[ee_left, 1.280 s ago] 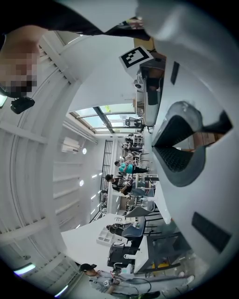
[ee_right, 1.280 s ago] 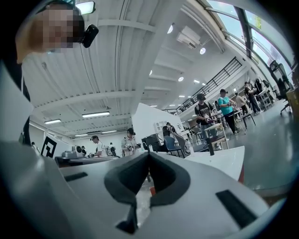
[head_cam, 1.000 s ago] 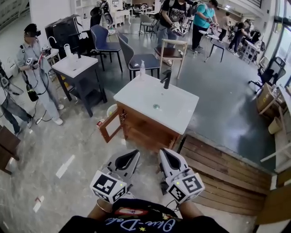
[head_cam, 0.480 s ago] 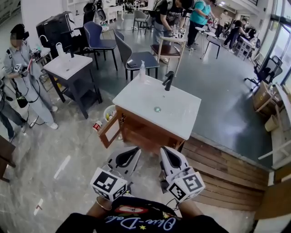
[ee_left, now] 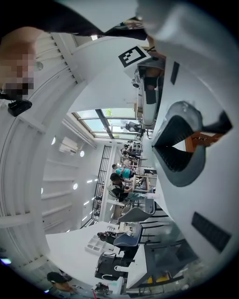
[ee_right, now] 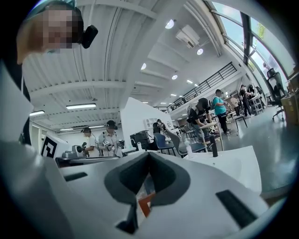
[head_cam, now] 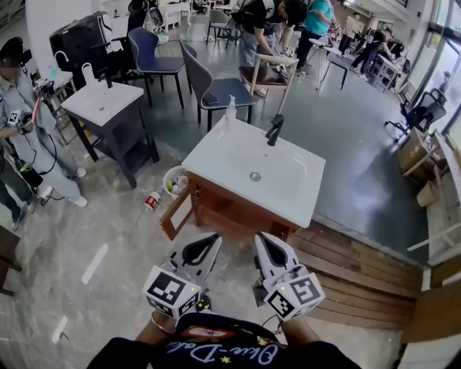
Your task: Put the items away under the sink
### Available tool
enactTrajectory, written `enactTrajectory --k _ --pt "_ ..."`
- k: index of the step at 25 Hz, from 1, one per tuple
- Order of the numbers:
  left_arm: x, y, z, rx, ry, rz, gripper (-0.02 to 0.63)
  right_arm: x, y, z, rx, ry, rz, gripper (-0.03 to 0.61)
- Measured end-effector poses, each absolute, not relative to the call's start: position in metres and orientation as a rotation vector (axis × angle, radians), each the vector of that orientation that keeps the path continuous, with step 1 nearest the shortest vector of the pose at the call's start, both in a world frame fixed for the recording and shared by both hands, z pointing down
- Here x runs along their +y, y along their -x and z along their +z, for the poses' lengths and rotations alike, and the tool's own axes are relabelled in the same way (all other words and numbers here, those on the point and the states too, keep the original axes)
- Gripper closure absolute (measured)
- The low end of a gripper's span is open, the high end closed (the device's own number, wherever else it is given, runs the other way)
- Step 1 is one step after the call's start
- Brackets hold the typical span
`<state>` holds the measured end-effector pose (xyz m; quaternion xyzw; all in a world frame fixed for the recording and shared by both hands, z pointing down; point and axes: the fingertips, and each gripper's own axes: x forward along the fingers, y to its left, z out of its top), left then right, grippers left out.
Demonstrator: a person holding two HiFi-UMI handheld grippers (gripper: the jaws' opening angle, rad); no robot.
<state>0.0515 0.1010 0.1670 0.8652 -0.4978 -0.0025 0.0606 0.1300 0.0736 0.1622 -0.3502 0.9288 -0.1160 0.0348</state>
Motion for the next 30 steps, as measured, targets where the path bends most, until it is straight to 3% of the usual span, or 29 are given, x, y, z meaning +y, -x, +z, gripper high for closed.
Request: enactTrajectory --k 30 --pt "0.067 -0.005 0.188 -1.355 -2.644 -0.052 0.606 0.051 -0.083 0.176 2.835 1.225 -0.356 0.571"
